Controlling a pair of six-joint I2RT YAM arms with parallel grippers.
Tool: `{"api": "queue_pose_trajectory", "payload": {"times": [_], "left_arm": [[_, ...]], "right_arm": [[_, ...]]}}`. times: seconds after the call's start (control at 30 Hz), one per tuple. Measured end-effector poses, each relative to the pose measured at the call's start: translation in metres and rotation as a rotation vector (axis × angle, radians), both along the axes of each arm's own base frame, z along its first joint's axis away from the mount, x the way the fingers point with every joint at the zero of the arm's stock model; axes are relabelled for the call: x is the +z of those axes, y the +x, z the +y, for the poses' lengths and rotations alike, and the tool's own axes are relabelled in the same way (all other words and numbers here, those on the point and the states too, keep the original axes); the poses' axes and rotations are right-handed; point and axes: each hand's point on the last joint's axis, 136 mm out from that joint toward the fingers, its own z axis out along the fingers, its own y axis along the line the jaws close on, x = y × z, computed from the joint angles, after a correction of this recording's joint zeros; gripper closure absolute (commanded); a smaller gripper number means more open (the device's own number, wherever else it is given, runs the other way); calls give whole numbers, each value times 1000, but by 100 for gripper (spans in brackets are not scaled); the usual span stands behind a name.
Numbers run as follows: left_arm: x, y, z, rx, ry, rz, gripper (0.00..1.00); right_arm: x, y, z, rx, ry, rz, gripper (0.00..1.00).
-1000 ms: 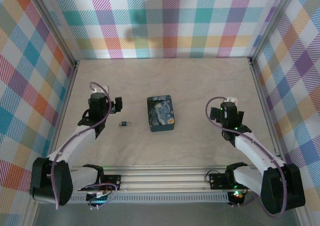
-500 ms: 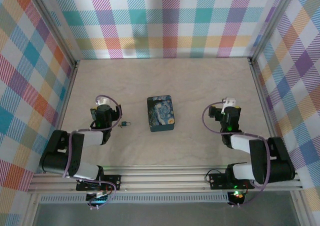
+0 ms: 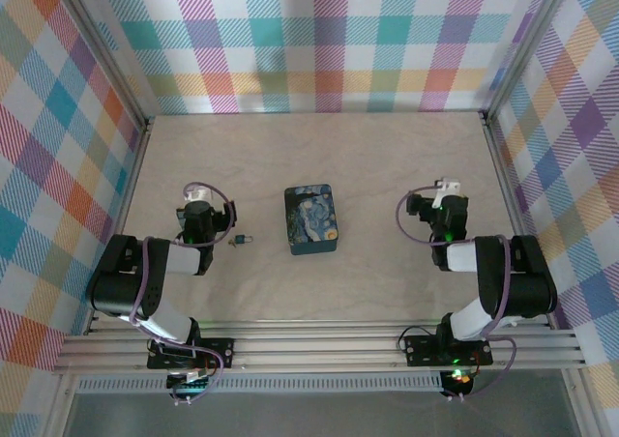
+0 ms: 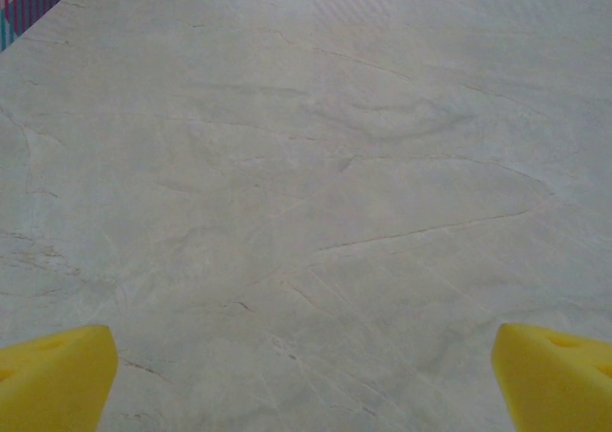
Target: Unlock the padlock with the key
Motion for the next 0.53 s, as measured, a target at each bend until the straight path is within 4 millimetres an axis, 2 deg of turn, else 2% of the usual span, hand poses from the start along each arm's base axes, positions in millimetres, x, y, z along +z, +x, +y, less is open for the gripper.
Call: {"api": "queue_pose_trajectory", "payload": {"times": [0.53], "left_arm": [[1, 1, -2, -8, -4, -3, 0]], "right_arm": [[-7, -2, 5, 30, 20, 29, 0]]}}
